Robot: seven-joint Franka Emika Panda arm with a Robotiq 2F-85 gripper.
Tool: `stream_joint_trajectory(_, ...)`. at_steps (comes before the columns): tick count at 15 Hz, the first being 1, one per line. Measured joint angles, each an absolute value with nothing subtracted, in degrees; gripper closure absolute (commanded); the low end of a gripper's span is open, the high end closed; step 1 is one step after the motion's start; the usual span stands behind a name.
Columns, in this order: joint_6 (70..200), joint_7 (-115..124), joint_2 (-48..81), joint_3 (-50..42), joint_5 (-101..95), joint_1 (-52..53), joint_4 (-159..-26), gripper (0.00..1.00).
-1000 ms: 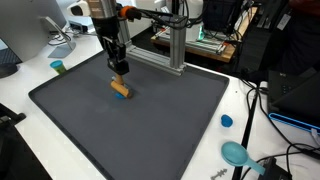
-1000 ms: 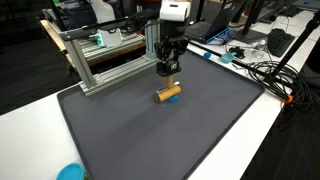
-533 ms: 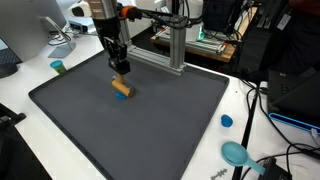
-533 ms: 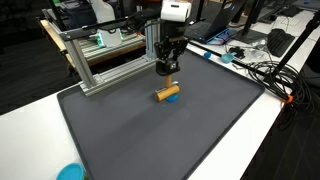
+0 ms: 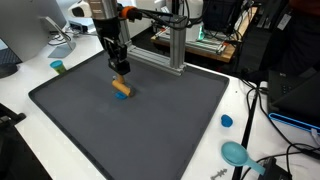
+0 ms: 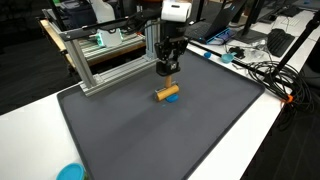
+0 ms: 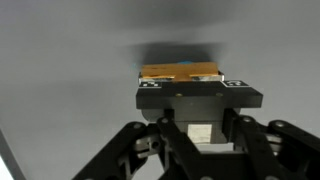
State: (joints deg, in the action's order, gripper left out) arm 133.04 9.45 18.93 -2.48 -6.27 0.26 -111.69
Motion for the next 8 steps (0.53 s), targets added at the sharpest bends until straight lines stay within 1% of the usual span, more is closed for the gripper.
stream_joint_trajectory(8, 137.1, 9.0, 18.9, -2.5, -5.9, 0.1, -112.6, 0.79)
